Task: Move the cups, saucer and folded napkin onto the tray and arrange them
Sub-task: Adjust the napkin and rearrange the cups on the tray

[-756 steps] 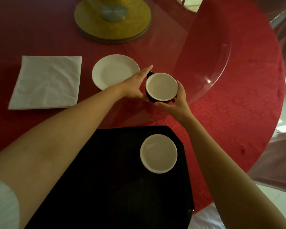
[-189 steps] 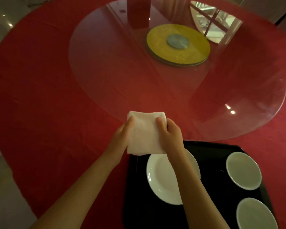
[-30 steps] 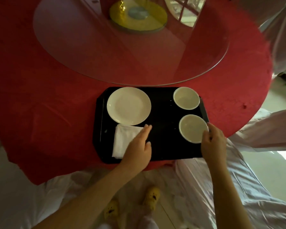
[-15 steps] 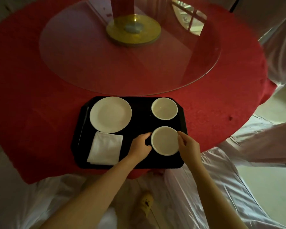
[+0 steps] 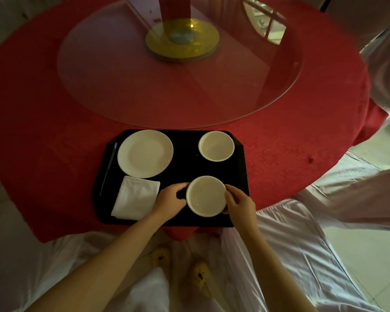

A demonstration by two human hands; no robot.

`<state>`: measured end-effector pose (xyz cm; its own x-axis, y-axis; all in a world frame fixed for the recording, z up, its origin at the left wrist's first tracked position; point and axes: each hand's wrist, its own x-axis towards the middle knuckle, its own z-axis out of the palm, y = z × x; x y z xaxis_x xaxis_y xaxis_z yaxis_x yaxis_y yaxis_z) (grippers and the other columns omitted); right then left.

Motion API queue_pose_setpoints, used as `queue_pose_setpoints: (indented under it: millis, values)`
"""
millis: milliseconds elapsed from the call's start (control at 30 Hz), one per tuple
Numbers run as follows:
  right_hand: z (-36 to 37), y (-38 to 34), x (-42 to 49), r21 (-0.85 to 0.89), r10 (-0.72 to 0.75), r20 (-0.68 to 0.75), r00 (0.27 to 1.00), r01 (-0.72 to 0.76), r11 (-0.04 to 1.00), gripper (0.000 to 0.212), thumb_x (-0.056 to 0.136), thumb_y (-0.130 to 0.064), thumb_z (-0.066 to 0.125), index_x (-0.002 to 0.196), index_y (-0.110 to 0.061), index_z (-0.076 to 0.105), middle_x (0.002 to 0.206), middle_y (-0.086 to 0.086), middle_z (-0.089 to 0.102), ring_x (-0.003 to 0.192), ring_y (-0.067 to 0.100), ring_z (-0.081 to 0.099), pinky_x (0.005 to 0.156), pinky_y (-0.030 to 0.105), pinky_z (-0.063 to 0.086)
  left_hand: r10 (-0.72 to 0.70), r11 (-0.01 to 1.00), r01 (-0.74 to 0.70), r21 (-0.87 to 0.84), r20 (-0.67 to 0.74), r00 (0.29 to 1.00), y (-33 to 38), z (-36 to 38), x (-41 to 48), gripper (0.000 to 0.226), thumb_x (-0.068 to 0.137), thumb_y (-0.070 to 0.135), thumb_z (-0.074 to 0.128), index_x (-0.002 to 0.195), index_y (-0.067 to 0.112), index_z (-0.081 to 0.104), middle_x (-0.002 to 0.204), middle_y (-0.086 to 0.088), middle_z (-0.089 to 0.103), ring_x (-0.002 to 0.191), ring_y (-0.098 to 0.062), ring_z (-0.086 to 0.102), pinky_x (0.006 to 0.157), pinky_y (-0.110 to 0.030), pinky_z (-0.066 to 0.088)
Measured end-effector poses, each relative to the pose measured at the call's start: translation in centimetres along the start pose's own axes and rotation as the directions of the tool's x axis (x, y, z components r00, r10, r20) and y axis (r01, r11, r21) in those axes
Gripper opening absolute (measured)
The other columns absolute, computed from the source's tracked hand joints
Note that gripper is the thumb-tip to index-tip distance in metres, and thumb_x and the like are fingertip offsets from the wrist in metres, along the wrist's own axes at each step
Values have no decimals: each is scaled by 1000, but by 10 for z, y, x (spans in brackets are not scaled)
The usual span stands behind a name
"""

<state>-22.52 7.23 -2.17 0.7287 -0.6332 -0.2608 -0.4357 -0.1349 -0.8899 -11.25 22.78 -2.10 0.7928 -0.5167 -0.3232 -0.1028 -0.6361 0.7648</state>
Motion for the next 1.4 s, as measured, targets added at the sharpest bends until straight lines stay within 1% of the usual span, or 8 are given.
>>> queue_pose_setpoints:
  millis: [133,267,367,467,567,700,900,1400]
  values:
    - [0,0,-2,-14,-7,27,1000,7,1000,25,93,-16,49,113,-17,64,99,-1,67,84,13,64,57,15,54,-6,1000,7,-18,29,1000,-2,-3,-1,54,79,-5,54,129,15,50,134,-5,54,125,-18,47,96,-21,35]
    - [-9,-9,10,-231,-115,14,993,115,966,30,92,-24,52,119,-13,59,105,4,67,97,19,62,76,26,46,-22,987,33,-158,72,997,5,-28,9,60,81,-14,43,133,15,43,140,-7,46,130,-17,41,92,-21,41]
    - [-24,-23,41,-284,-111,-22,994,100,953,36,93,-23,48,126,-10,52,117,9,65,96,21,61,75,26,40,-22,976,13,-217,-40,999,21,-52,34,56,85,-13,39,133,16,44,139,-9,47,126,-15,45,86,-19,43]
    - [-31,-40,75,-335,-138,57,989,149,930,41,90,-13,47,130,-7,46,122,13,61,101,30,59,78,40,49,-32,985,18,-173,-80,996,42,-52,65,58,84,-8,45,136,15,39,142,-13,44,128,-21,45,96,-29,40]
    - [-29,-52,99,-421,-180,129,975,218,880,55,79,-2,53,132,-7,40,130,13,53,121,37,43,104,48,32,-56,997,55,-52,-24,998,54,-36,88,65,81,-5,53,139,18,36,144,-13,41,124,-24,48,85,-27,45]
    - [-22,-56,113,-349,-159,234,959,235,907,66,70,-3,69,129,-11,42,126,12,54,120,34,44,103,55,35,-65,998,65,13,-9,998,52,-23,102,55,80,-2,56,132,15,47,138,-12,50,115,-24,56,83,-27,46]
    - [-13,-49,109,-339,-175,220,960,243,909,76,67,-13,79,131,-11,39,132,12,46,123,29,40,103,50,38,-25,999,26,39,-31,999,47,-25,105,41,83,3,57,123,11,55,129,-10,59,120,-22,52,99,-32,42]
    - [20,-50,93,-385,-143,77,987,162,909,78,67,-24,81,129,-9,35,128,14,38,116,28,40,89,31,35,41,995,-41,93,7,999,39,-47,126,35,83,10,59,118,11,60,124,-10,62,116,-23,55,100,-36,44]
